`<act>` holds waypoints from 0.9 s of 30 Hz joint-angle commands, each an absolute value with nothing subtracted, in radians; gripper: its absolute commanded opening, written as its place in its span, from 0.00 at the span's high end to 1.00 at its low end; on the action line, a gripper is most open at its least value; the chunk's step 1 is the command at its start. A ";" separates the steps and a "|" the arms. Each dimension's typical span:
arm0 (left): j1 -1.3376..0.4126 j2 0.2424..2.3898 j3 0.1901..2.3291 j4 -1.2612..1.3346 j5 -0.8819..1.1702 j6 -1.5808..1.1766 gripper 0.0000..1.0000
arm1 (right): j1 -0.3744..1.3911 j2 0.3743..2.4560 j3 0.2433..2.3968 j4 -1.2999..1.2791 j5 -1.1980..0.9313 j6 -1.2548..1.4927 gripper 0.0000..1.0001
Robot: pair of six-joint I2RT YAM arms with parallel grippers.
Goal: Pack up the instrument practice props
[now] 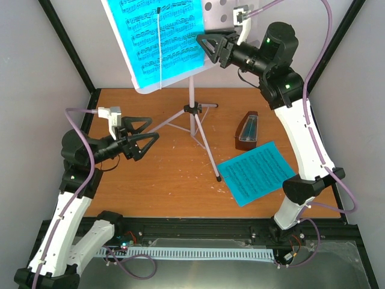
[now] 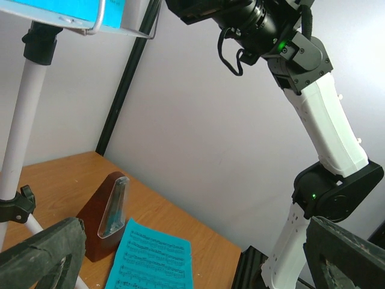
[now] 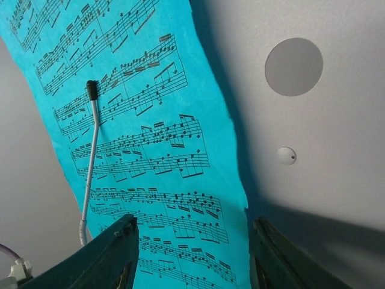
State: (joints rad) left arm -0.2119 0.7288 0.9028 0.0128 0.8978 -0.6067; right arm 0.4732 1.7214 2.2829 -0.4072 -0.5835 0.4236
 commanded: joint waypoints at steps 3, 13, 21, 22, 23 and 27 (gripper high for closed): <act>-0.202 0.716 0.957 0.010 0.912 -0.609 0.01 | 0.470 1.729 2.316 -0.399 -0.566 0.425 0.50; -0.202 0.719 0.980 0.013 0.931 -0.615 0.00 | 0.471 1.756 2.330 -0.401 -0.569 0.430 0.49; -0.203 0.690 1.017 0.011 0.925 -0.604 0.01 | 0.471 1.782 2.349 -0.359 -0.630 0.454 0.60; -0.203 0.686 1.023 0.010 0.916 -0.606 0.01 | 0.471 1.784 2.349 -0.355 -0.634 0.454 0.61; -0.203 0.686 1.033 0.010 0.903 -0.607 0.01 | 0.471 1.786 2.351 -0.352 -0.638 0.453 0.61; -0.203 0.734 1.138 0.006 0.860 -0.599 0.01 | 0.470 1.793 2.354 -0.326 -0.659 0.460 0.65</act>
State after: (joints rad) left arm -0.2108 0.7063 1.0096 -0.0036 0.9005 -0.6067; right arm 0.4725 1.7832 2.3192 -0.3759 -0.6182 0.4469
